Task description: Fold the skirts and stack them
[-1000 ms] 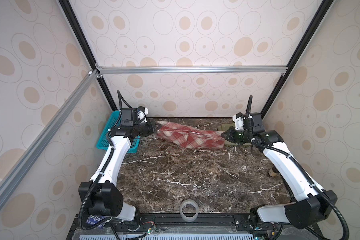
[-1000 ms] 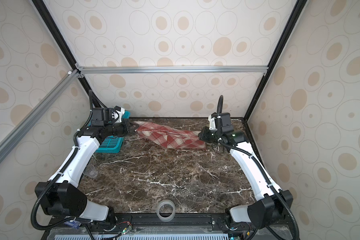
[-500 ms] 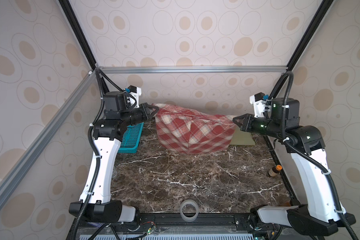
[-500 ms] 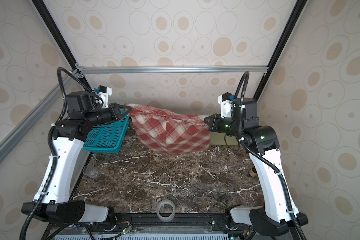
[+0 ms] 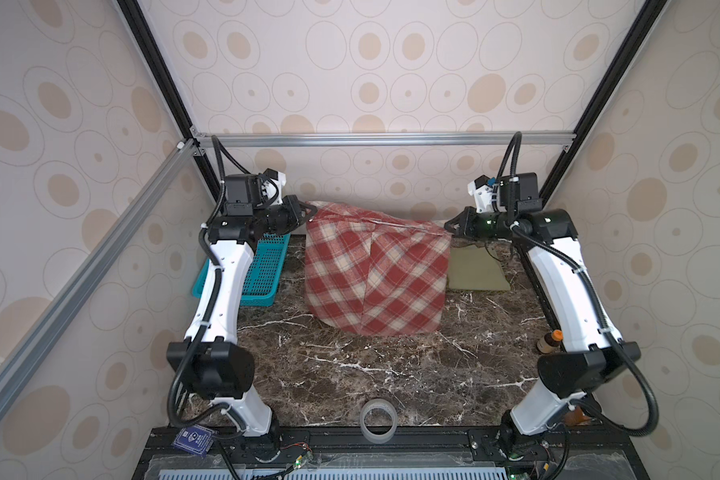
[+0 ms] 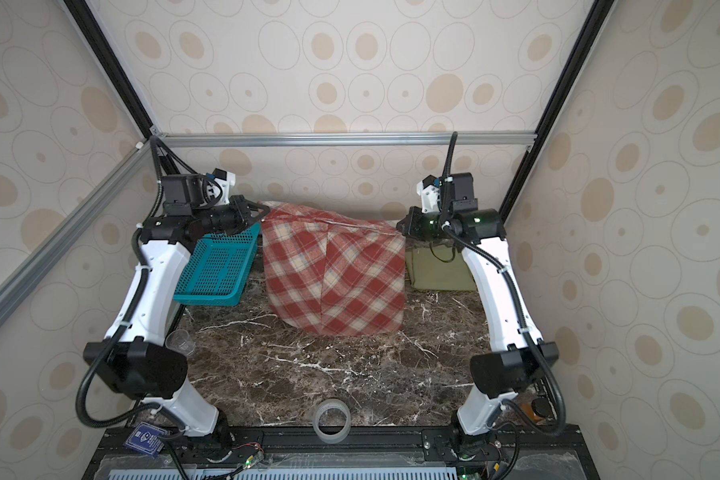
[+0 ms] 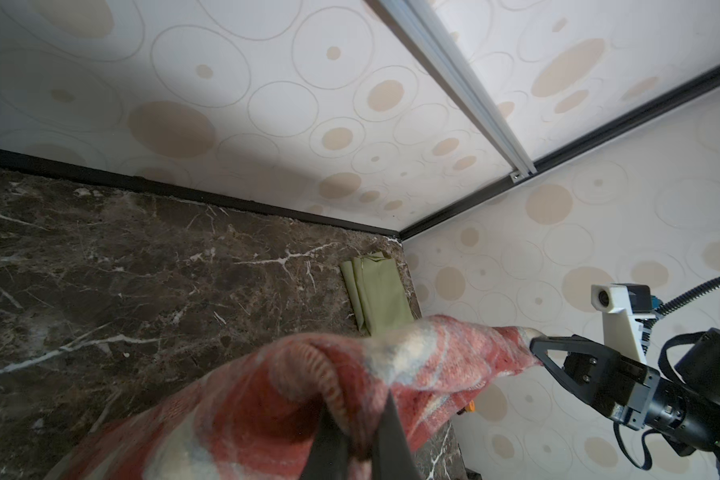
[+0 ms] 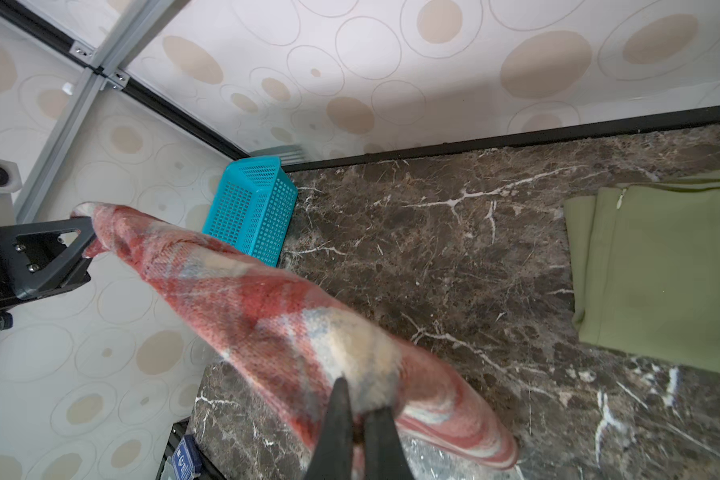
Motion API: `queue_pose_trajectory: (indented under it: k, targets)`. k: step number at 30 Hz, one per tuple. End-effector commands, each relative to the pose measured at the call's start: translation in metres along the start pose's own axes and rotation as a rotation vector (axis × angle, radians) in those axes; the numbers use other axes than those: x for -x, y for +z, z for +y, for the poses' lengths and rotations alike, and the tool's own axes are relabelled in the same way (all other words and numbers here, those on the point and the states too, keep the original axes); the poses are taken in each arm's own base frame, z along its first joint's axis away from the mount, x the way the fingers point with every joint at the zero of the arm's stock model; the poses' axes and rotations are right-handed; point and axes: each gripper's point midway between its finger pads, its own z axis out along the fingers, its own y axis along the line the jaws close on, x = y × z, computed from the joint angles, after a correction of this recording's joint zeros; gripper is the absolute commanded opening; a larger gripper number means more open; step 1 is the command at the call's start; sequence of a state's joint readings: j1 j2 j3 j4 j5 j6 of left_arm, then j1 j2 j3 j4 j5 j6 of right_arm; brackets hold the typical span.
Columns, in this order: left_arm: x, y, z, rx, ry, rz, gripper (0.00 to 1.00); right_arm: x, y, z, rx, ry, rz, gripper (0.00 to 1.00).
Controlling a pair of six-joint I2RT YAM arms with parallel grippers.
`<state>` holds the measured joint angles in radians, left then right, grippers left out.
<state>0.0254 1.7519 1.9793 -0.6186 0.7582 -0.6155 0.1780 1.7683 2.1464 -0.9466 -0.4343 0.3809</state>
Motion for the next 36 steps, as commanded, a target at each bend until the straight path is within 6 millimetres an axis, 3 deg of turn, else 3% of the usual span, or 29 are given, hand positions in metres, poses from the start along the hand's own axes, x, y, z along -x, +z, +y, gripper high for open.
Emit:
queue_pose_trajectory:
  k: [1, 4, 6, 8, 10, 11, 13, 16, 21, 23, 25, 29, 30, 33, 36]
  targets:
    - [0.097, -0.045, 0.018, 0.137, 0.081, -0.315, 0.0, 0.049, -0.028, -0.032, -0.133, -0.013, -0.139, 0.0]
    - [0.115, -0.048, 0.006, 0.118, 0.106, -0.347, 0.0, 0.069, -0.03, -0.023, -0.113, -0.04, -0.178, 0.0]
    - [0.114, -0.05, 0.001, 0.1, 0.11, -0.356, 0.0, 0.072, -0.033, -0.018, -0.093, -0.046, -0.185, 0.0]
    - [0.104, -0.05, 0.0, 0.088, 0.108, -0.335, 0.0, 0.063, -0.029, -0.015, -0.065, -0.043, -0.156, 0.0]
    - [0.081, -0.046, 0.014, 0.113, 0.09, -0.291, 0.0, 0.044, -0.019, -0.02, -0.064, -0.031, -0.108, 0.0]
    - [0.066, -0.045, 0.018, 0.121, 0.086, -0.272, 0.0, 0.025, -0.007, -0.028, -0.07, -0.019, -0.064, 0.0]
    - [0.025, -0.038, 0.039, 0.145, 0.054, -0.203, 0.0, -0.01, 0.009, -0.04, -0.077, 0.007, -0.011, 0.0]
    - [-0.054, -0.029, 0.084, 0.203, -0.047, -0.096, 0.0, -0.08, 0.035, -0.068, -0.099, 0.09, 0.08, 0.0]
    - [-0.209, -0.028, 0.161, 0.338, -0.234, 0.119, 0.0, -0.221, 0.067, -0.116, -0.169, 0.223, 0.251, 0.0]
    - [-0.257, -0.033, 0.178, 0.37, -0.288, 0.192, 0.0, -0.269, 0.071, -0.133, -0.214, 0.264, 0.303, 0.0]
    - [-0.289, -0.042, 0.191, 0.422, -0.31, 0.25, 0.0, -0.299, 0.072, -0.141, -0.228, 0.298, 0.327, 0.0]
    - [-0.313, -0.057, 0.197, 0.474, -0.303, 0.306, 0.0, -0.332, 0.07, -0.144, -0.253, 0.285, 0.351, 0.0]
    - [-0.316, -0.059, 0.196, 0.475, -0.299, 0.323, 0.03, -0.336, 0.069, -0.145, -0.263, 0.281, 0.362, 0.09]
    - [-0.326, -0.07, 0.196, 0.515, -0.287, 0.384, 0.26, -0.343, 0.063, -0.144, -0.283, 0.273, 0.395, 0.37]
    - [-0.318, -0.082, 0.194, 0.576, -0.242, 0.392, 0.32, -0.338, 0.054, -0.137, -0.284, 0.261, 0.384, 0.48]
